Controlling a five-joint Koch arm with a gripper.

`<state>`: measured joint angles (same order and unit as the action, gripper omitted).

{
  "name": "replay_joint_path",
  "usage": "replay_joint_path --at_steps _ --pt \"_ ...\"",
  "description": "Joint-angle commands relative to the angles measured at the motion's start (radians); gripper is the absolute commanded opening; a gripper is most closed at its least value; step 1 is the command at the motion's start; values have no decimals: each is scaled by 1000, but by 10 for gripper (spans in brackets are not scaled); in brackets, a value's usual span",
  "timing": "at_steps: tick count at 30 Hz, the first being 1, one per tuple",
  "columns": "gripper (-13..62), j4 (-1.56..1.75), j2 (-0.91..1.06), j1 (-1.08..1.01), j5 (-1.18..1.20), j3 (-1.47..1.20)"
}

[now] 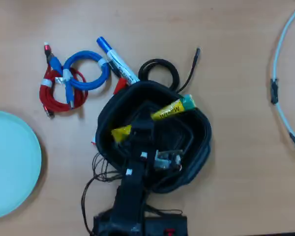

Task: Pick up the yellow instant coffee stick, then put it in the black bowl

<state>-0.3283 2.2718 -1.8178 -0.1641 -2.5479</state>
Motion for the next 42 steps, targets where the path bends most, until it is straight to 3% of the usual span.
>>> replay_joint_path --at_steps 1,5,21,25,32,42 --pt "368 -187 107 3 -17 167" --pt "368 -453 104 9 -18 302" --pt "377 -864 110 98 75 551" --pt "395 -873 110 169 137 520" --pt "497 -827 110 256 184 462" --pt "501 -762 110 299 187 383"
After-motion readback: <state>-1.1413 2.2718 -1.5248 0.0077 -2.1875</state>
